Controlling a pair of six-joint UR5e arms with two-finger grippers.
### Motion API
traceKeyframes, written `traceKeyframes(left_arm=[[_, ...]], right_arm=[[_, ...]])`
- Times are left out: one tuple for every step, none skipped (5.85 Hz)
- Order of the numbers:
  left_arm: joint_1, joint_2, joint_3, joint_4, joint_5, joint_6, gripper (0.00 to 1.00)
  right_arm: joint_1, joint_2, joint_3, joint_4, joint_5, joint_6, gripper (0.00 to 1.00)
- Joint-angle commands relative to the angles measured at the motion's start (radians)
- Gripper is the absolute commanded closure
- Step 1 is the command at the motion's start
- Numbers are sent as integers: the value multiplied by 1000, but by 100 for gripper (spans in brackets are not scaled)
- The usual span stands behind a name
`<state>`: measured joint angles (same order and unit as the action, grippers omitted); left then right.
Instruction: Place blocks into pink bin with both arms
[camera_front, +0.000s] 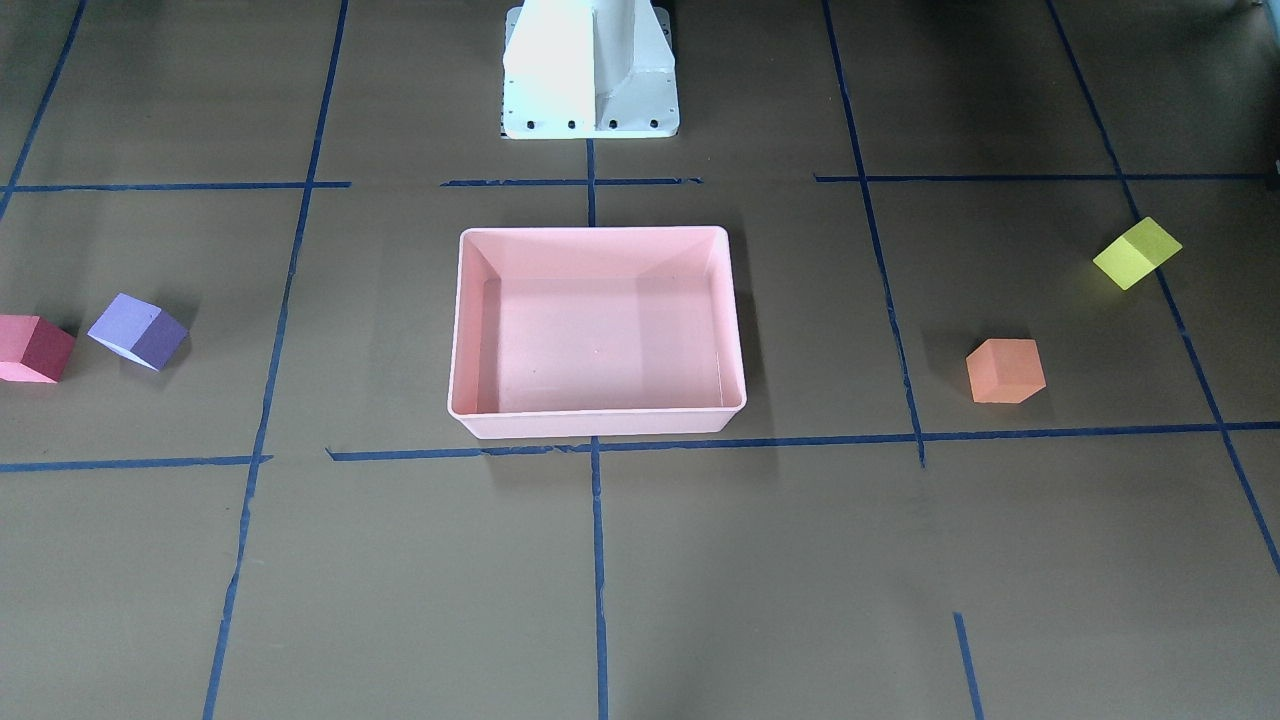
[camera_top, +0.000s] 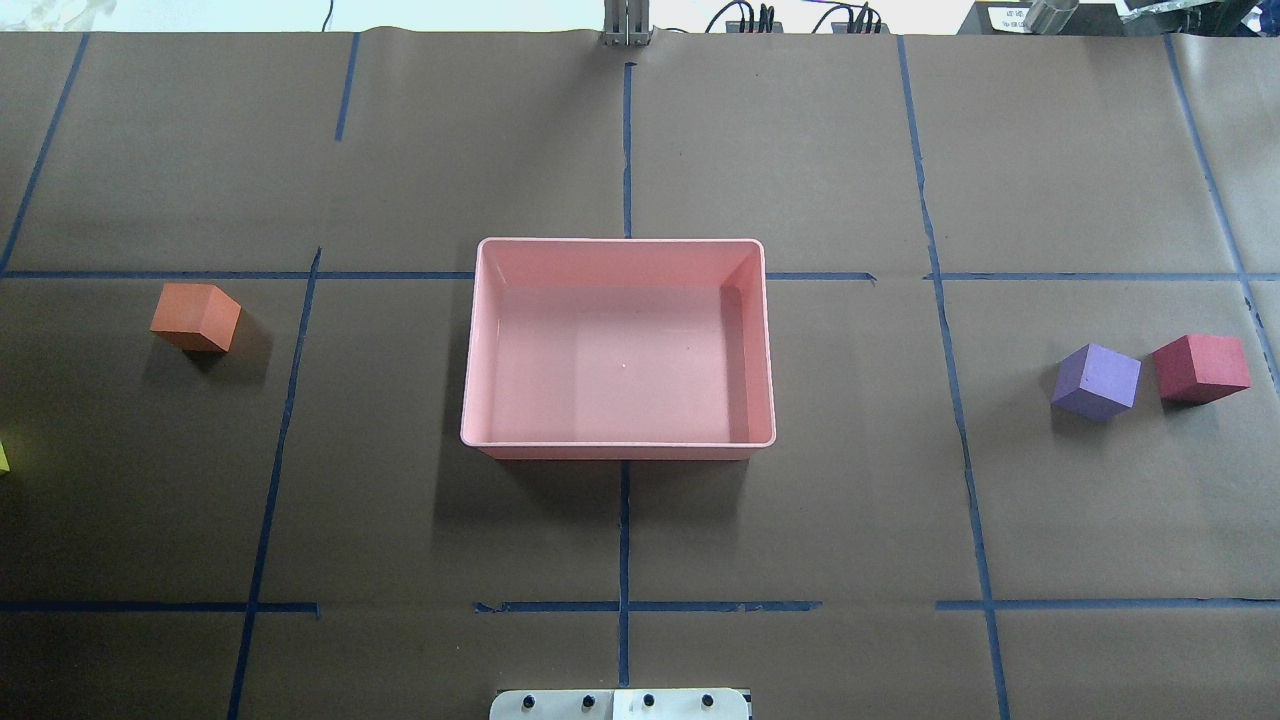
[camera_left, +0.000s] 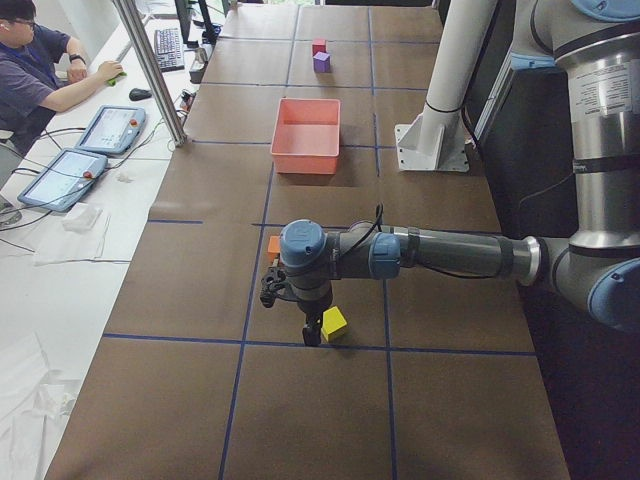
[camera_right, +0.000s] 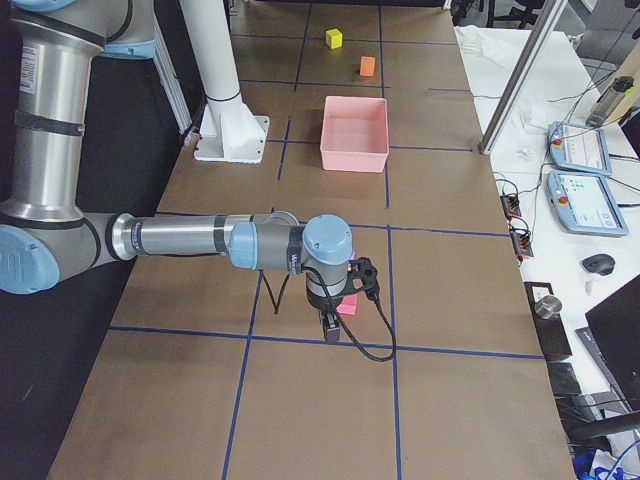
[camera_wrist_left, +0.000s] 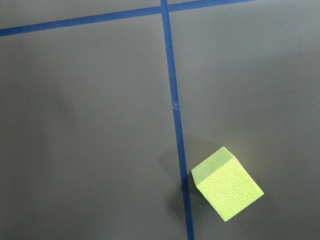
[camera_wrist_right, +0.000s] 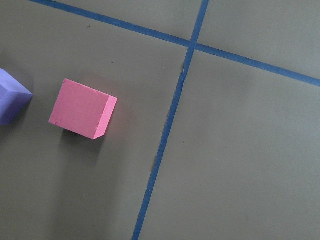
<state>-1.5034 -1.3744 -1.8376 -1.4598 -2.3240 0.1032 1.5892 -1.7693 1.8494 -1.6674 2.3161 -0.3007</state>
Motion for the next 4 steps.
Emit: traceKeyframes(left_arm=[[0,0,-8,6,0,1,0],[0,0,-8,6,0,1,0],[0,0,-8,6,0,1,0],[0,0,-8,6,0,1,0]], right_arm=[[-5,1,1,2,0,0,0],[-24,2,-1,3,38,23,0],[-102,2,-9,120,51,189,0],[-205,4,-63,352,40,427,0]])
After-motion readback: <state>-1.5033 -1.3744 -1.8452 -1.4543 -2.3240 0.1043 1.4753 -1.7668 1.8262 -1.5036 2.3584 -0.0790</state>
